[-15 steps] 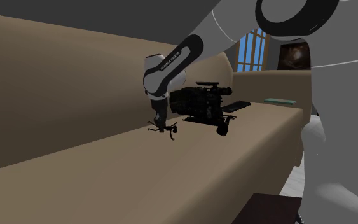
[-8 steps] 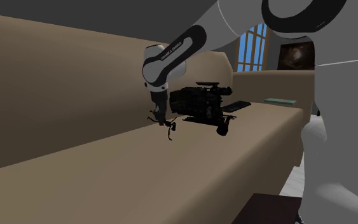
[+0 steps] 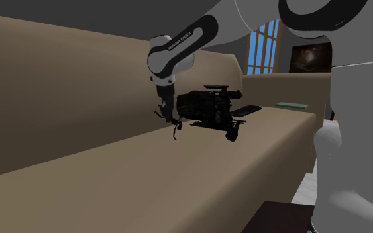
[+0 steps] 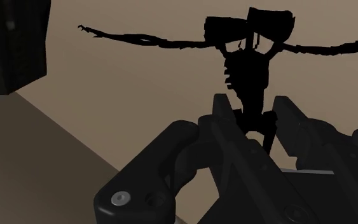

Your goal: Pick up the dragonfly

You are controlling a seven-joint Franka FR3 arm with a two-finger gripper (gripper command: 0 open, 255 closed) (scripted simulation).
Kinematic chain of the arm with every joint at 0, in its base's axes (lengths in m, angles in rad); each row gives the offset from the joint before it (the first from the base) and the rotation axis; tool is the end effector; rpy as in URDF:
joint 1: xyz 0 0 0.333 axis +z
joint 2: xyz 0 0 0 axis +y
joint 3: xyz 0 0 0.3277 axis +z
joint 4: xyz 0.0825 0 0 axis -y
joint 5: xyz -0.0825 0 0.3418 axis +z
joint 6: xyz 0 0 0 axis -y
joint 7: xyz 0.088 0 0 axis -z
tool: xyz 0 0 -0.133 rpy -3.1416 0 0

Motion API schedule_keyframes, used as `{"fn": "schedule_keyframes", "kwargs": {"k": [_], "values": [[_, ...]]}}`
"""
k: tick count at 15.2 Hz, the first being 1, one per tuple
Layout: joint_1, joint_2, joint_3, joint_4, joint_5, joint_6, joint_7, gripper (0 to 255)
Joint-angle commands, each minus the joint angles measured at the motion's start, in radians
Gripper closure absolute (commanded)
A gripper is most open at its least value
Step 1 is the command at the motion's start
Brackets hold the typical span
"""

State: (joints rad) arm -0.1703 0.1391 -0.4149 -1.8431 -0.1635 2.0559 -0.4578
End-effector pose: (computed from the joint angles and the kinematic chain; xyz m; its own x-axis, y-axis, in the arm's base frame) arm 0.4734 -0.3172 0.4670 0.9983 -0.0536 -0.0231 -0.0473 -0.9750 0.2170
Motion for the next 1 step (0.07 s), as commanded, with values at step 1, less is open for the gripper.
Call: {"fn": "schedule_keyframes", "kwargs": {"k": [1], "values": [[0.001,-0.001,0.001,0.006,0.0,-0.008,0.0,255]]}}
